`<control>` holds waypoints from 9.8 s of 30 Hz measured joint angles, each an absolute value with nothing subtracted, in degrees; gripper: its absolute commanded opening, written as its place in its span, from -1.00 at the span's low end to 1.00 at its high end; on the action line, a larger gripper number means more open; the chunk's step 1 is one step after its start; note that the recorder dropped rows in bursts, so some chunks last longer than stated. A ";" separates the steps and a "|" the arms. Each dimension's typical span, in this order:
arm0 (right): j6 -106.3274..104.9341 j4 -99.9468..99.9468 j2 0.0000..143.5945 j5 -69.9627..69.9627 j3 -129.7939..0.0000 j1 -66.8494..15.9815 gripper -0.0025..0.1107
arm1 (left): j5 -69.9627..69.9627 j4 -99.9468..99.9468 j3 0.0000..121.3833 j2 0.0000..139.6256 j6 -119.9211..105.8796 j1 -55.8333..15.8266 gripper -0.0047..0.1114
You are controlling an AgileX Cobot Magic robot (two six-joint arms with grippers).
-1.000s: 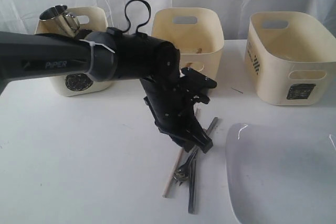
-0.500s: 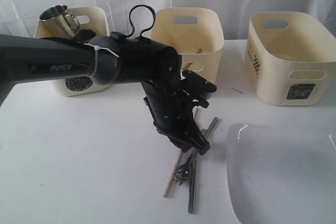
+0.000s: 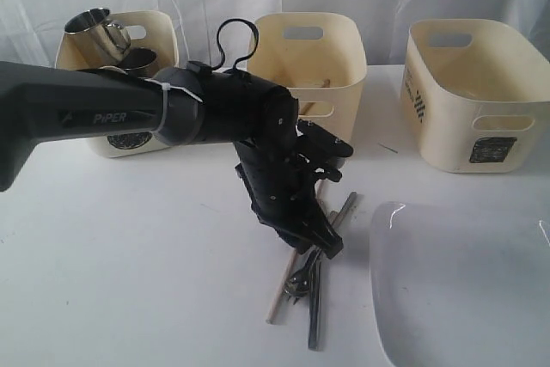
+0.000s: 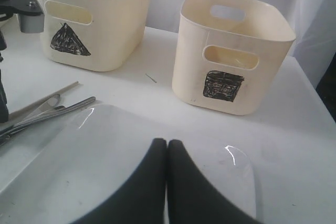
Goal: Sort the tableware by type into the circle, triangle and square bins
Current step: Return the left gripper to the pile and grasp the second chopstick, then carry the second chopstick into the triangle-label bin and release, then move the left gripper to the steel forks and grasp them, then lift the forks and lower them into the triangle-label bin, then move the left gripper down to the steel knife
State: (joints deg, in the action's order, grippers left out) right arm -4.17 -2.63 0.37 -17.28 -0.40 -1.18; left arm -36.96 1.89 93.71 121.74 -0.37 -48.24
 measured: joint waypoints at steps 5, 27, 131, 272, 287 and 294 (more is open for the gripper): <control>-4.17 -2.63 0.37 -17.28 -0.40 -1.18 -0.96 | -36.86 1.89 93.71 122.68 0.73 -48.24 -0.16; -4.17 -2.63 0.37 -17.28 -0.40 -1.18 -0.96 | -35.27 1.65 93.71 123.36 3.39 -48.15 -0.69; -4.17 -2.63 0.37 -17.28 -0.40 -1.18 -0.96 | -42.48 0.92 104.98 124.74 -8.09 -52.43 -0.02; -4.17 -2.63 0.37 -17.28 -0.40 -1.18 -0.96 | -24.53 -34.54 118.87 123.13 23.71 -42.51 -0.26; -4.17 -2.63 0.37 -17.28 -0.40 -1.18 -0.96 | -51.55 -2.02 105.93 113.75 -4.80 -46.47 -0.23; -4.17 -2.63 0.37 -17.28 -0.40 -1.18 -0.96 | -51.02 2.28 95.60 113.39 -9.76 -50.61 0.10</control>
State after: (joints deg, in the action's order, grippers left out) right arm -4.17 -2.63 0.37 -17.28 -0.40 -1.18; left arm -51.02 2.28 95.60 113.39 -9.76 -50.61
